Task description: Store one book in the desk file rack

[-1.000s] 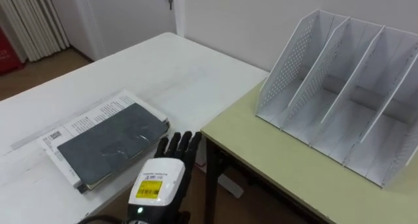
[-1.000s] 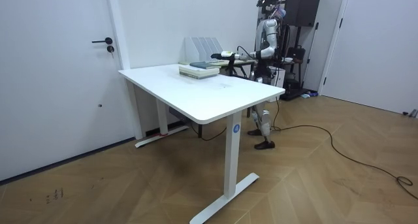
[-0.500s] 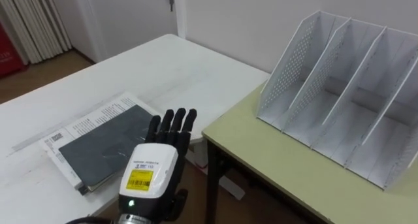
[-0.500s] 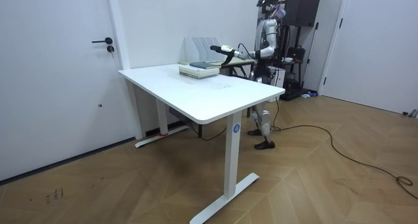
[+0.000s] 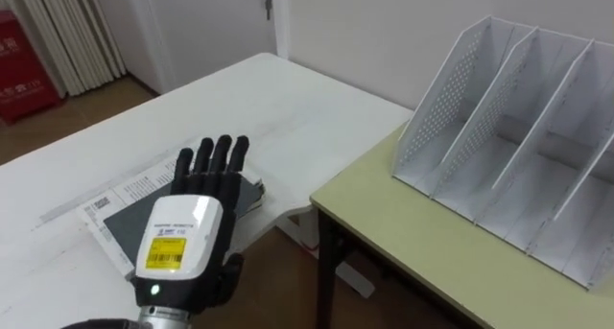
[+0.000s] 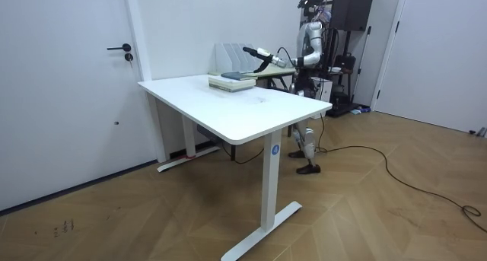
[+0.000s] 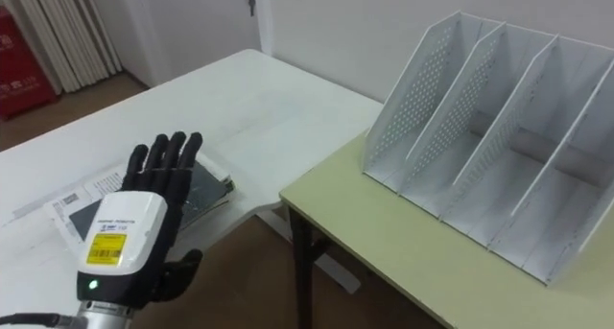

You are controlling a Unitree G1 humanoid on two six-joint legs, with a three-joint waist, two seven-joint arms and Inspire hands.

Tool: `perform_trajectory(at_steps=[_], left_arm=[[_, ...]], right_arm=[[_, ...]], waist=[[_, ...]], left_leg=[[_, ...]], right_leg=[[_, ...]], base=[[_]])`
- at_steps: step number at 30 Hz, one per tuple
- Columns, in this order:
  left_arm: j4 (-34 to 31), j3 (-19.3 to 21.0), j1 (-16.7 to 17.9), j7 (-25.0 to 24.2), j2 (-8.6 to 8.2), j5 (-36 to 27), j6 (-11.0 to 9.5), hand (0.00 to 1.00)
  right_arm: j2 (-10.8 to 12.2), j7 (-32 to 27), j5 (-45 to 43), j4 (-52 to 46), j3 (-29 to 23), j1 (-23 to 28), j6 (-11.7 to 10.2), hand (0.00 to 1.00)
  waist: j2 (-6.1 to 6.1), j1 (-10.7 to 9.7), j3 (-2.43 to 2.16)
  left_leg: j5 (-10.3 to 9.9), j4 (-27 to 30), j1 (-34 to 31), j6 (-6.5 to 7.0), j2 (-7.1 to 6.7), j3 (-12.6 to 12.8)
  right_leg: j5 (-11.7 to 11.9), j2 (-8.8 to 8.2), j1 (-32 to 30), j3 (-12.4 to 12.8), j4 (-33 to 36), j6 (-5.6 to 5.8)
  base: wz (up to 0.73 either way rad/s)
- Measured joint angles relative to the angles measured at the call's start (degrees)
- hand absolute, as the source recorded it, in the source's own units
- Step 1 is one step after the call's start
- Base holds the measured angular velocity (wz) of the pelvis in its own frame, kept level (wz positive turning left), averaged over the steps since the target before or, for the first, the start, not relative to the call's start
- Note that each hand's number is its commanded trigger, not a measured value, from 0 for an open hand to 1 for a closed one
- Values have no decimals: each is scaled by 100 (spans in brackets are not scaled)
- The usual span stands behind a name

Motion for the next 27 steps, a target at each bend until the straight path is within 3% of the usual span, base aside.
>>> perform_trajectory(at_steps=[10, 17, 27], left_arm=[[216, 303, -6, 14, 5, -66, 162, 0], [298, 359, -23, -71, 5, -69, 202, 0], [359, 390, -101, -417, 3, -296, 353, 0]], right_arm=[[-13, 7, -5, -77, 3, 42, -3, 0], [-33, 33, -5, -80, -2, 37, -51, 0], [-42, 21, -2, -77, -120, -23, -57, 0]], waist=[[-20, 96, 44], [51, 90, 10], [33, -18, 28]], left_leg=[[0, -5, 32, 0, -12, 10], [0, -5, -13, 0, -25, 11], [0, -5, -8, 0, -28, 19]], right_leg=[[1, -1, 21, 71, -4, 1], [16, -9, 24, 85, -87, 27], [16, -10, 47, 188, -83, 27]], base=[[-4], [2], [2]])
